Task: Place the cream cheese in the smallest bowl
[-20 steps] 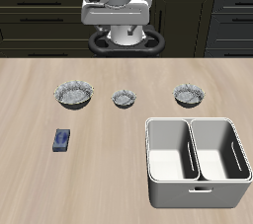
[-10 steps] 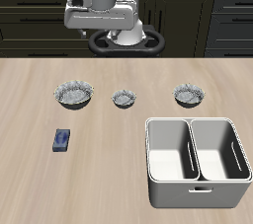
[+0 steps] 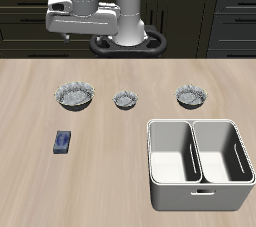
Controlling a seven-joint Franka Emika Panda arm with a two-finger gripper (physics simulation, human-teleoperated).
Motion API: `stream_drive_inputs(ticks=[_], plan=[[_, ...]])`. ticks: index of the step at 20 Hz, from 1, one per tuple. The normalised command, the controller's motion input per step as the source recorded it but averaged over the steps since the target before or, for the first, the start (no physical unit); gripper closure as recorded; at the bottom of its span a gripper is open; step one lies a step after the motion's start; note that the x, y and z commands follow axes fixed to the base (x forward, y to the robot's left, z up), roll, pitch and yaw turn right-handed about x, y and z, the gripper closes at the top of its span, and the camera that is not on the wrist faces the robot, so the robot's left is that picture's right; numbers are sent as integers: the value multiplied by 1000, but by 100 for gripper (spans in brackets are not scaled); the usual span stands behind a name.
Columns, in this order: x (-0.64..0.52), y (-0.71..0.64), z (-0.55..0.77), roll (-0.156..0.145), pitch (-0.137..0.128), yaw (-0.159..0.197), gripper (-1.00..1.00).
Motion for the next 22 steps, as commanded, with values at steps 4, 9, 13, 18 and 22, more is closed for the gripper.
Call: stream_drive_inputs(ticks=[4,9,13,18,22], plan=[[154,-322,-2,-21,23,-72,-100],[192,-205,-13,-38,-8,-10,-100],[236,-134,35,-30,-8,32,-100],[290,-111,151,8,-32,27,-100],[307,-206,179,-21,-55,19,-100]])
